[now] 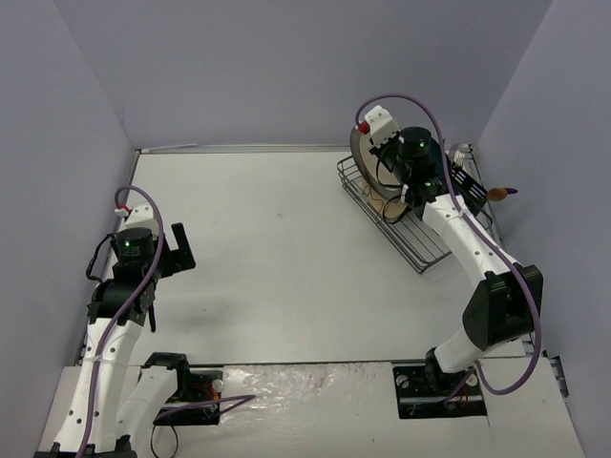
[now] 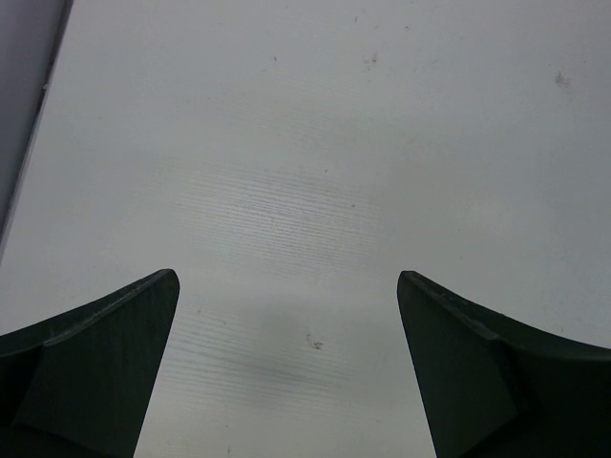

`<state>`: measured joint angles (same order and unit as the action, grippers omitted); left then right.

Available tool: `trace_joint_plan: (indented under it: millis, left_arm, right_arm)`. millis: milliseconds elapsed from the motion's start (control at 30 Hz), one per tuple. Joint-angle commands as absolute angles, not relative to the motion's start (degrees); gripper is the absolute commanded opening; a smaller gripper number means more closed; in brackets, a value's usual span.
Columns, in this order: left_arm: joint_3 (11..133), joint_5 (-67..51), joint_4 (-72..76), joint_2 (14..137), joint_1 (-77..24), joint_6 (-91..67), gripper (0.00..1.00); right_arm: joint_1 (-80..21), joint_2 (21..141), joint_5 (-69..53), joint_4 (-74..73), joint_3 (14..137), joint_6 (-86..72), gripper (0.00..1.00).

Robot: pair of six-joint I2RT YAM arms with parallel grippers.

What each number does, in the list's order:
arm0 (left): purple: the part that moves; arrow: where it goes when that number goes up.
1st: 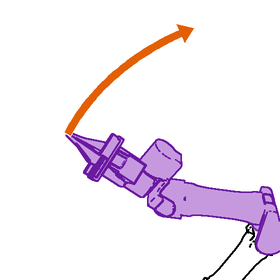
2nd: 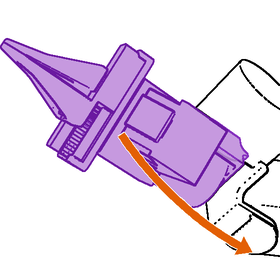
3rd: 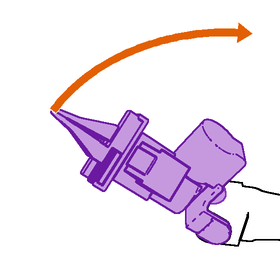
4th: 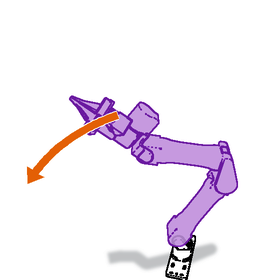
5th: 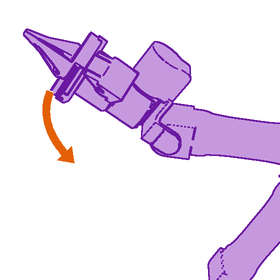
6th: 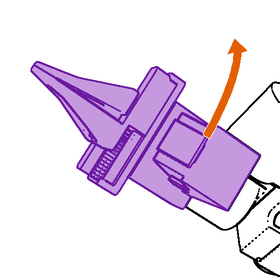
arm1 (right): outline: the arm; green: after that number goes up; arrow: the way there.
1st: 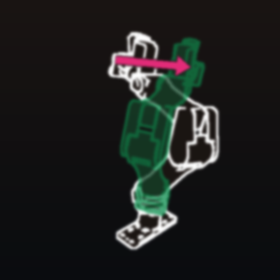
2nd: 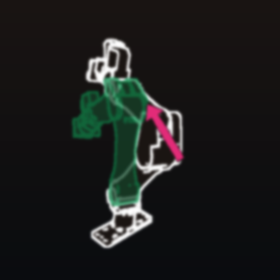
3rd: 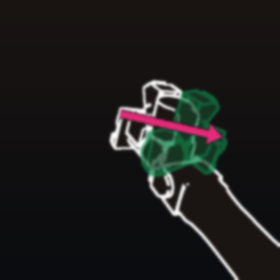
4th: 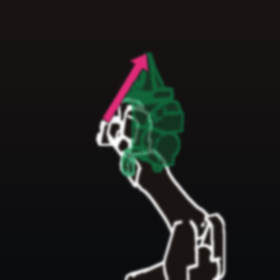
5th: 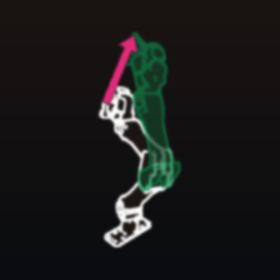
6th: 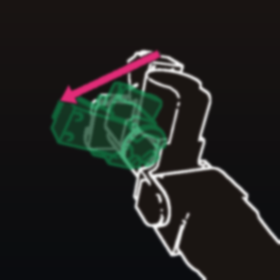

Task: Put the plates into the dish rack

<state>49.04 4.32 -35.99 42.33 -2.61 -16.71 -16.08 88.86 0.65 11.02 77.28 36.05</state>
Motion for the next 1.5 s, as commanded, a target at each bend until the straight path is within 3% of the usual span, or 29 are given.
trace_joint_plan:
  millis: [0,900,967,1067,1200,1467]
  left_arm:
    - [50.46,4.83,-34.01,42.45,-2.46,-15.82,0.97]
    - [50.38,4.37,-33.93,42.47,-2.46,-15.54,0.97]
    - [50.45,4.31,-33.91,42.54,-2.44,-15.47,0.97]
    - [50.51,4.31,-33.90,42.54,-2.43,-15.47,0.97]
    - [50.62,4.28,-33.93,42.51,-2.40,-15.47,0.97]
    - [50.54,4.04,-34.01,41.48,-2.46,-15.47,0.97]
  right_arm:
    - [-14.57,84.90,0.62,24.41,81.05,37.19,0.00]
    - [-12.63,91.73,-5.32,25.82,70.93,27.87,0.02]
    - [-12.57,91.87,-5.43,24.98,70.58,26.23,0.12]
    - [-12.57,90.69,-5.55,23.93,70.19,24.34,0.38]
    - [-12.57,87.85,-5.74,23.49,69.67,22.17,0.59]
    - [-12.57,79.59,-4.06,16.78,73.71,17.93,0.88]
